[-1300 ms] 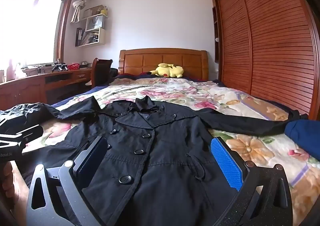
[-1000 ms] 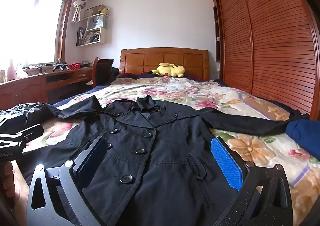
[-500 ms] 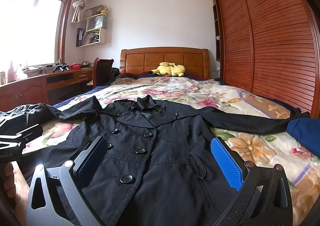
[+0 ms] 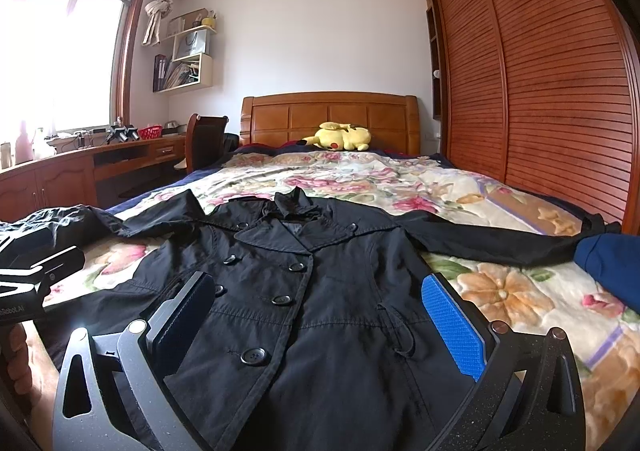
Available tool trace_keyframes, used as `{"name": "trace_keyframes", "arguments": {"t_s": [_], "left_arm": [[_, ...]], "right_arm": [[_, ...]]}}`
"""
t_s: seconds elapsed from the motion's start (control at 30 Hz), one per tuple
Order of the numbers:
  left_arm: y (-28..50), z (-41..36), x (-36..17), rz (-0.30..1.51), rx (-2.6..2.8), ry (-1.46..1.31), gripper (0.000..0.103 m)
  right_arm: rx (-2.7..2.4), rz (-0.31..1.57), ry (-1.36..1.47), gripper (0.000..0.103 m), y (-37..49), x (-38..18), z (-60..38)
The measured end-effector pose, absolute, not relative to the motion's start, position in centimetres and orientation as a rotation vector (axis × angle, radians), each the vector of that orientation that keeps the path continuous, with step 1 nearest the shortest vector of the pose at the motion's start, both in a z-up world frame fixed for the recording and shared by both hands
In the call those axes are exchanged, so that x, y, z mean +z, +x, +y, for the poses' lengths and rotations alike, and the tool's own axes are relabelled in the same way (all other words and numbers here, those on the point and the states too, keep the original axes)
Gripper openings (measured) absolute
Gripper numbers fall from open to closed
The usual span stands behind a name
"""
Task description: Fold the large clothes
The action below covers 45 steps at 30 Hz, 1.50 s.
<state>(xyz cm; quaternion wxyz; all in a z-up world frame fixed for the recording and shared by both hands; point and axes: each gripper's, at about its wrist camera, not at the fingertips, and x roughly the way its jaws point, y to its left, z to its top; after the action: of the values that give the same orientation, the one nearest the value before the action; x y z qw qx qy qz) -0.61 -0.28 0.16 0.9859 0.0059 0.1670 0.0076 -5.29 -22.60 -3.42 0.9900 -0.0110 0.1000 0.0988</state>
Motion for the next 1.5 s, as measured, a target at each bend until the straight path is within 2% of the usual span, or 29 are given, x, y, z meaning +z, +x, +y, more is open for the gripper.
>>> {"name": "trace_keyframes", "arguments": {"t_s": [1.5], "left_arm": [[-0.83, -0.06, 0.44, 0.329, 0.016, 0.011, 0.103]], "right_arm": [[0.2, 0.207, -0.02, 0.103, -5.14, -3.54, -22.56]]}}
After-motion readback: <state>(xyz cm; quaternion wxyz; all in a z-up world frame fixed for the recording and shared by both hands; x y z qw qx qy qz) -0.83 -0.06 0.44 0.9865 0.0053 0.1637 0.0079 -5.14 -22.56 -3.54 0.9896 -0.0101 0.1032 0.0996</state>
